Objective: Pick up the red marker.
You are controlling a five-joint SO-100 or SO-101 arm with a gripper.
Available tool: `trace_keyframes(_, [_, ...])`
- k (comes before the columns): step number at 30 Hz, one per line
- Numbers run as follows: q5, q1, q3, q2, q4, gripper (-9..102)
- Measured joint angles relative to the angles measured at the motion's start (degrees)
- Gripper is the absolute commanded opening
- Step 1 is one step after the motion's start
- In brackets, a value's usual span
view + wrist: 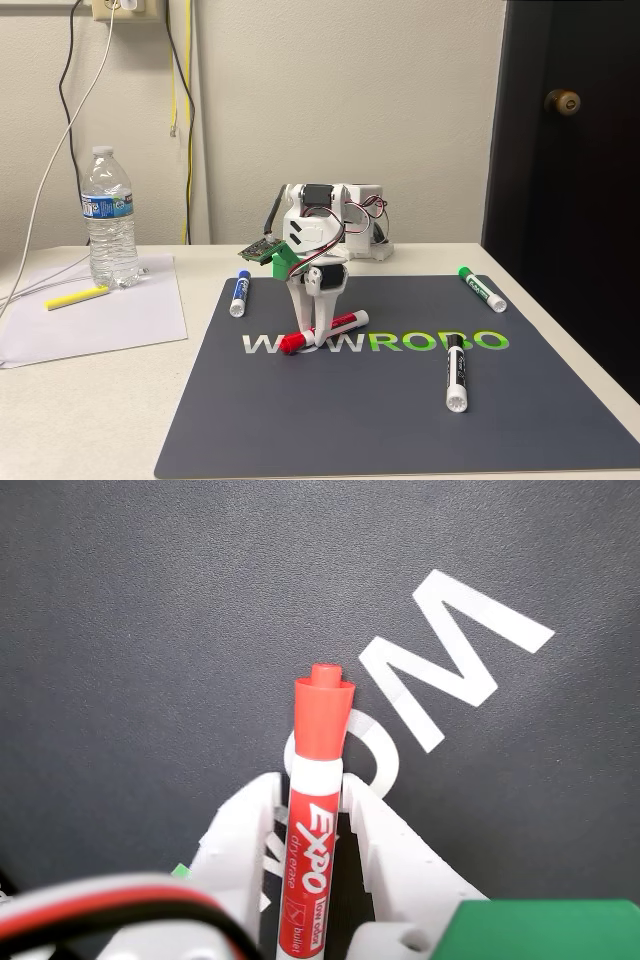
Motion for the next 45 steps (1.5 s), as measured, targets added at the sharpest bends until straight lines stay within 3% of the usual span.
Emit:
trace_keyframes(8, [-0.8,0.0,2.1,2.0,1.0,30])
trace_keyframes(24, [1.8,-1.8,21.4,12.1,0.4,26])
trace_keyframes(45, [5.5,-5.9,22.5,12.2,0.3,3])
